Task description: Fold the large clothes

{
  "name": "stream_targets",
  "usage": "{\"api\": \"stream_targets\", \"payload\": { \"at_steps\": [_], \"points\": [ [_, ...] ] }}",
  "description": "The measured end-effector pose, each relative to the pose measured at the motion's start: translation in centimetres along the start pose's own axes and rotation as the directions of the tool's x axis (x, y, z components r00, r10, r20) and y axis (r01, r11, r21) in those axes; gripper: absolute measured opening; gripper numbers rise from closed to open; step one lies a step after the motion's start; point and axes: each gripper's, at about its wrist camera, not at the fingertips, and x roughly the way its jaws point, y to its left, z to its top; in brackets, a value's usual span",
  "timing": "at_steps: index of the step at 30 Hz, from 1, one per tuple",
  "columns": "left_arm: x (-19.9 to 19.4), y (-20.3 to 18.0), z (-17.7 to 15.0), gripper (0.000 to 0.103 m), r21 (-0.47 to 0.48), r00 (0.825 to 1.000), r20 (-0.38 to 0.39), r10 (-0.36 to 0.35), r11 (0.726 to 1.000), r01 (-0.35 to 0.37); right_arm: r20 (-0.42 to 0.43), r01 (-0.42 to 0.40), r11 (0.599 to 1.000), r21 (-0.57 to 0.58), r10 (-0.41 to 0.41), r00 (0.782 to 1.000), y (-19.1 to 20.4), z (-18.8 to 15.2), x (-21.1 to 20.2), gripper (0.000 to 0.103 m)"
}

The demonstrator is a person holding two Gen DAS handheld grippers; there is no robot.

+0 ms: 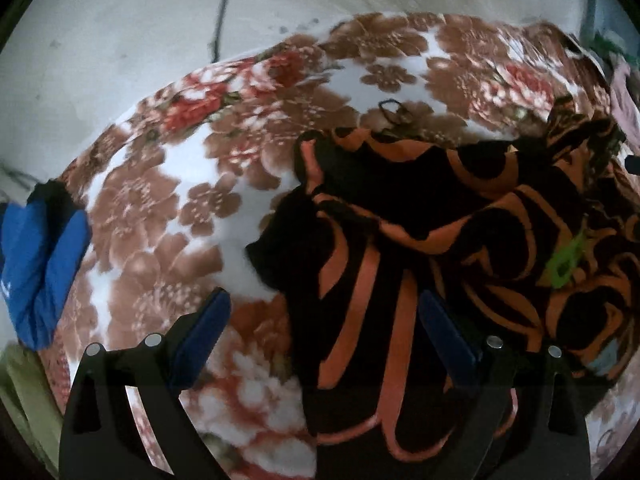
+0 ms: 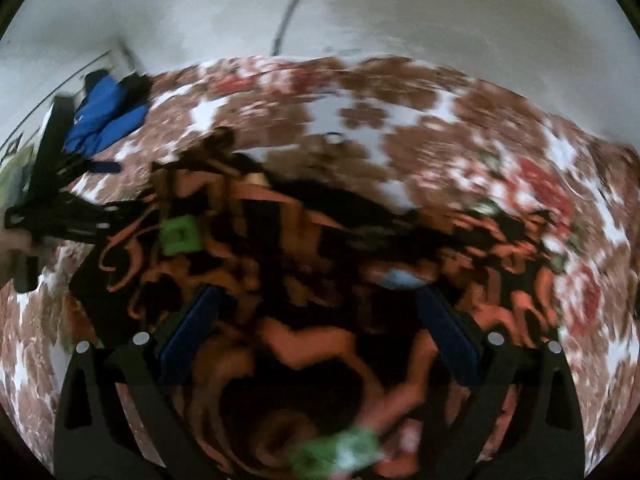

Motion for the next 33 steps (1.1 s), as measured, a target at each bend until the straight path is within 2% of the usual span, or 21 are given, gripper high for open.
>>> {"api": "stream_targets", "payload": {
  "at_steps": [2, 5, 9, 14, 18, 21, 24, 29, 33],
  "points": [
    [0.7, -0.8, 0.7, 0.093, 0.032, 1.000, -0.003, 0.004, 0.999, -0.003, -0.027, 0.005, 1.000, -0.022, -0.005, 1.000, 1.4, 0.5, 1.4, 0.098],
    [0.5, -2.0, 2.0, 0.093, 0.050, 0.999, 0.038, -0.039, 0.998, 0.037, -0.046, 0.042, 0.999, -0.021, -0.043, 0.998, 1.6, 1.2, 2.8, 0.098],
    [0.3, -2.4, 4.0, 0.093, 0.004, 0.993, 0.084, -0.087, 0.996, 0.087, -0.062, 0.078, 0.997, -0.014, -0.078, 0.995, 0.5, 2.3, 5.0, 0.098],
    [2.1, -3.0, 6.8, 0.093, -0.041, 0.988, 0.076, -0.136, 0.989, 0.140, -0.077, 0.122, 0.992, -0.044, -0.125, 0.989, -1.7, 4.2, 7.4, 0.098],
    [4.2, -3.9, 9.2, 0.093, -0.017, 0.990, 0.062, -0.125, 0.992, 0.126, -0.101, 0.185, 0.981, -0.055, -0.189, 0.977, -4.6, 5.8, 9.4, 0.098],
    [5.9, -4.1, 10.5, 0.093, -0.028, 0.988, 0.054, -0.142, 0.989, 0.143, -0.123, 0.231, 0.970, -0.070, -0.238, 0.963, -7.1, 6.5, 11.1, 0.098],
    [7.2, -3.9, 11.0, 0.093, -0.056, 0.988, 0.042, -0.147, 0.987, 0.149, -0.136, 0.233, 0.970, -0.072, -0.240, 0.961, -8.6, 6.5, 11.9, 0.098],
    [4.5, -0.7, 10.4, 0.093, -0.156, 0.979, 0.105, -0.173, 0.970, 0.188, -0.074, 0.199, 0.980, 0.017, -0.198, 0.977, -9.1, 6.2, 9.4, 0.098],
    [3.8, 4.0, 8.8, 0.095, -0.212, 0.992, 0.050, -0.117, 0.969, 0.125, -0.010, 0.163, 0.982, 0.094, -0.163, 0.987, -8.5, 6.1, 5.8, 0.098]
  ]
}}
